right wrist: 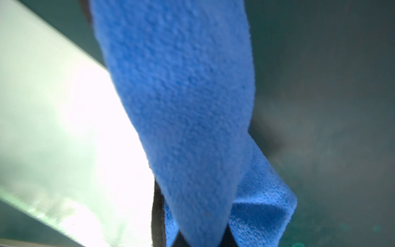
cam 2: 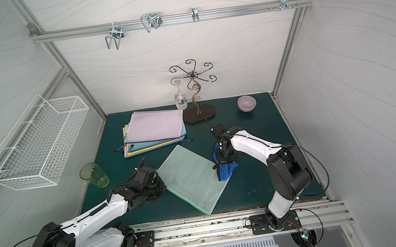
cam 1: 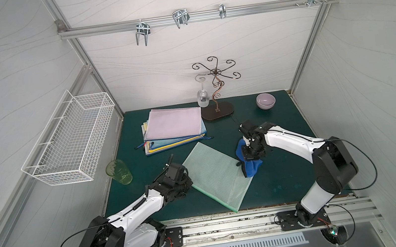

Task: Wipe the document bag
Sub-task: Wipe the dirt from the document bag.

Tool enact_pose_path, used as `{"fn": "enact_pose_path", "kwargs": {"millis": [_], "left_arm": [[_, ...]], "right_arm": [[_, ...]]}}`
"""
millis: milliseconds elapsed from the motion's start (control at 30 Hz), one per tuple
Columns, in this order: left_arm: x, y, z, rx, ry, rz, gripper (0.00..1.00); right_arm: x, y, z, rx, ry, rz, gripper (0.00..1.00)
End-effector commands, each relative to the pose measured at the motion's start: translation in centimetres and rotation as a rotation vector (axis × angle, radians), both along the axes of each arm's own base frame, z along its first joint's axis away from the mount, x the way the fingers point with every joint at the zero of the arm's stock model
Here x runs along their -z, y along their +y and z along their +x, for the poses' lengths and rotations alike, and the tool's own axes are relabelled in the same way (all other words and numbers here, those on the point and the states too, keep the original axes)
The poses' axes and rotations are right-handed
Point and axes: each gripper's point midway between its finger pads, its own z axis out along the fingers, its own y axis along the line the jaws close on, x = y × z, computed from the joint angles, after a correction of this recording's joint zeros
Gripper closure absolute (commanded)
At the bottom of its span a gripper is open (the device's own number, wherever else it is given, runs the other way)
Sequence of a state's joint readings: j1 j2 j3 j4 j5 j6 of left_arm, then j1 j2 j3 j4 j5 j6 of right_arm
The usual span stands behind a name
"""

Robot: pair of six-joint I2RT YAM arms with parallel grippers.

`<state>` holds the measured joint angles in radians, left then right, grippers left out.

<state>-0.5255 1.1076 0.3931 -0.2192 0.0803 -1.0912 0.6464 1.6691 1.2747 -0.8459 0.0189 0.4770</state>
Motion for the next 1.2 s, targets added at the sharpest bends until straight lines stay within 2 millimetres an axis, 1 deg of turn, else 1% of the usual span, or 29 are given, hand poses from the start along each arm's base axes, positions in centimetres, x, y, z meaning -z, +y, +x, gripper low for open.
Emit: {"fn": "enact_pose_path", "kwargs": {"millis": [0,33,100,133,167,200,233,267,333,367,400,433,467,533,567,633,700,733,767,800,867,933,1000,1033,1100,1167], "left_arm": [[-0.9,-0.1,0.8,0.006,-0.038,-0.002,1.0],[-1.1,-0.2,0.8,0.007,-0.042,-0.003,1.0],[-1.4,-0.2,0.9,0.009,-0.047,-0.002,1.0],[-1.5,-0.2,0.9,0.011,-0.052,-0.002,1.0],[-1.6,-0.1,0.9,0.013,-0.054,0.0,1.0],[-1.7,-0.1,1.0,0.012,-0.058,-0.001,1.0],[-1.8,-0.1,1.0,0.012,-0.059,-0.003,1.0],[-1.7,-0.2,1.0,0.013,-0.057,-0.004,1.0],[-1.8,-0.4,1.0,0.02,-0.055,-0.012,1.0],[-1.8,-0.4,0.9,0.023,-0.054,-0.01,1.0],[-1.8,-0.4,0.9,0.025,-0.053,-0.009,1.0],[-1.8,-0.4,1.0,0.024,-0.054,-0.009,1.0],[-1.8,-0.3,0.9,0.023,-0.054,-0.009,1.0],[-1.8,-0.3,1.0,0.022,-0.057,-0.012,1.0],[-1.7,-0.3,0.9,0.021,-0.058,-0.012,1.0],[-1.7,-0.3,0.9,0.021,-0.059,-0.013,1.0],[-1.7,-0.2,0.8,0.02,-0.06,-0.013,1.0],[-1.8,-0.2,0.8,0.02,-0.063,-0.014,1.0],[-1.8,-0.2,0.9,0.02,-0.064,-0.015,1.0],[-1.8,-0.2,0.8,0.023,-0.064,-0.015,1.0],[-1.7,-0.3,0.9,0.023,-0.06,-0.018,1.0],[-1.7,-0.6,0.9,0.031,-0.054,-0.025,1.0],[-1.7,-0.7,1.0,0.038,-0.049,-0.026,1.0],[-1.8,-0.8,1.0,0.041,-0.048,-0.026,1.0],[-1.9,-0.8,1.0,0.043,-0.05,-0.023,1.0],[-1.9,-0.7,0.9,0.043,-0.047,-0.019,1.0]], "right_arm": [[-1.0,8.1,-0.6,-0.226,0.01,0.117,1.0],[-0.7,10.9,-1.2,-0.286,0.049,0.178,1.0],[0.0,15.3,-2.7,-0.384,0.106,0.26,1.0],[0.7,17.0,-3.4,-0.42,0.14,0.29,1.0],[1.1,18.3,-3.9,-0.44,0.17,0.325,1.0],[1.8,19.5,-4.4,-0.455,0.207,0.362,1.0],[2.6,20.2,-4.6,-0.456,0.236,0.384,1.0],[3.3,20.6,-4.8,-0.454,0.259,0.393,1.0],[5.0,20.5,-4.8,-0.428,0.3,0.392,1.0],[5.7,20.1,-4.6,-0.413,0.306,0.375,1.0],[6.8,19.2,-4.0,-0.387,0.304,0.33,1.0],[7.8,17.7,-3.2,-0.356,0.289,0.262,1.0],[8.5,16.0,-2.2,-0.324,0.265,0.191,1.0],[9.3,11.4,0.3,-0.226,0.2,0.033,1.0],[9.1,9.3,1.3,-0.182,0.171,-0.015,1.0],[8.2,4.7,3.4,-0.089,0.102,-0.112,1.0],[6.8,2.1,4.3,-0.046,0.065,-0.145,1.0],[5.9,1.9,4.4,-0.052,0.045,-0.141,1.0],[4.9,2.6,4.3,-0.075,0.026,-0.119,1.0],[4.0,4.3,3.9,-0.128,0.009,-0.075,1.0],[2.4,8.9,2.8,-0.246,0.0,0.029,1.0],[1.6,14.4,1.1,-0.367,0.016,0.152,1.0],[1.6,18.0,0.1,-0.436,0.045,0.241,1.0],[1.9,19.6,-0.4,-0.462,0.067,0.286,1.0],[2.9,21.6,-0.9,-0.486,0.116,0.336,1.0],[4.4,22.4,-0.8,-0.474,0.16,0.346,1.0]]}}
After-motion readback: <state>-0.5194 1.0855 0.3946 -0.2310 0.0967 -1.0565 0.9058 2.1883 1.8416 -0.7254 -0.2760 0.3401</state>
